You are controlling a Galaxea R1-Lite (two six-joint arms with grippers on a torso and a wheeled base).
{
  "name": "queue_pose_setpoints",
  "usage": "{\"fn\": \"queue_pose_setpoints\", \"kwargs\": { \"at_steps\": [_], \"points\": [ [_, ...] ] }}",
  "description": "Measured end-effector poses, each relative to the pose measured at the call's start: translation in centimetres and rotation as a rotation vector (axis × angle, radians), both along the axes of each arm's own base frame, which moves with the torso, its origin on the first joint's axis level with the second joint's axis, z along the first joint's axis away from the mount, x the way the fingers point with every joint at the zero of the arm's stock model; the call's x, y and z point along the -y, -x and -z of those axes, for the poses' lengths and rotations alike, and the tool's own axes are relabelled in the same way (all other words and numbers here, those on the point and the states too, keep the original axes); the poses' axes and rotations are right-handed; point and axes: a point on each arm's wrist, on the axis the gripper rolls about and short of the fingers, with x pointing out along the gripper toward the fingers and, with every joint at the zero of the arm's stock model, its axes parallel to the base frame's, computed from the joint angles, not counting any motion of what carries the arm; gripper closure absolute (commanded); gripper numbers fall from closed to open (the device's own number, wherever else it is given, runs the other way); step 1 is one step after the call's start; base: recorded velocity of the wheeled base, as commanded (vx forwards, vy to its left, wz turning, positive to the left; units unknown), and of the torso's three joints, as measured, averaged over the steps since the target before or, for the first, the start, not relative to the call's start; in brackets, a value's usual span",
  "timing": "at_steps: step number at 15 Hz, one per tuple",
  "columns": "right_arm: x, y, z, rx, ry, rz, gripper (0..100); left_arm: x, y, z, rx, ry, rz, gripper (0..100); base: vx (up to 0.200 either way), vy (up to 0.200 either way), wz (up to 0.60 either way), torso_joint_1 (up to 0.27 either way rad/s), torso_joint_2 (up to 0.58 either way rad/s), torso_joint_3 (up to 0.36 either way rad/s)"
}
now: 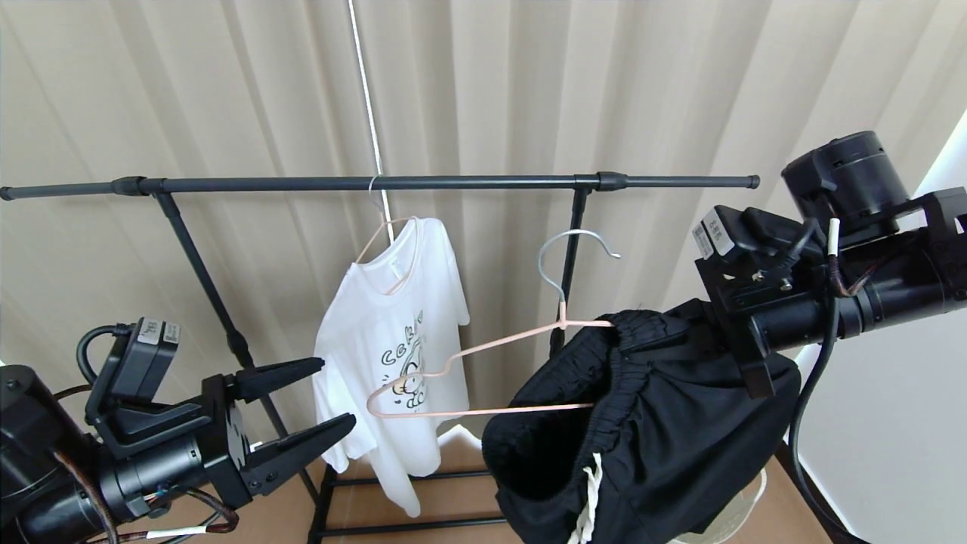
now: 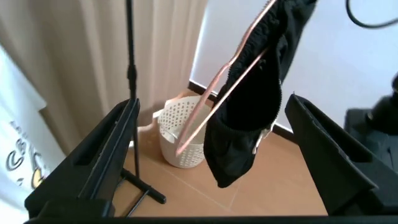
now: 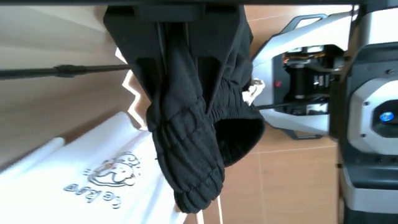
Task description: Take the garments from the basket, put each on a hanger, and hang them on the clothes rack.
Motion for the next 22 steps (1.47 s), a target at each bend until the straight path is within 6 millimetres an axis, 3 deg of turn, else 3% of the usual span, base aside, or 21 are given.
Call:
{"fn": "queue_pose_setpoints", "kwargs": {
  "at_steps": [6, 8, 12, 15, 19, 22],
  "points": [
    [1.5, 1.5, 1.6, 0.243, -0.012, 0.136, 100, 1.2, -0.6, 0.5, -0.136, -0.034, -0.089, 0, 0.0, 0.0, 0.0, 0.0, 0.0, 0.0],
    [1.6, 1.2, 2.1, 0.382, -0.018, 0.219, 100, 3.6, -1.9, 0.5, -0.244, -0.113, -0.215, 0, 0.0, 0.0, 0.0, 0.0, 0.0, 0.0],
    [1.7, 1.1, 2.7, 0.422, -0.013, 0.261, 100, 9.6, -2.4, -0.4, -0.37, -0.328, -0.293, 0, 0.0, 0.0, 0.0, 0.0, 0.0, 0.0],
    [1.7, 0.7, 2.7, 0.418, -0.009, 0.282, 100, 12.2, -3.7, -0.7, -0.365, -0.365, -0.328, 0, 0.0, 0.0, 0.0, 0.0, 0.0, 0.0],
    [1.4, 0.2, 2.2, 0.388, -0.05, 0.308, 100, 17.3, -4.8, 0.6, -0.382, -0.363, -0.382, 0, 0.0, 0.0, 0.0, 0.0, 0.0, 0.0],
    [1.3, 0.2, 1.9, 0.378, -0.067, 0.316, 100, 19.8, -5.9, 1.4, -0.375, -0.368, -0.38, 0, 0.0, 0.0, 0.0, 0.0, 0.0, 0.0]
  ]
}}
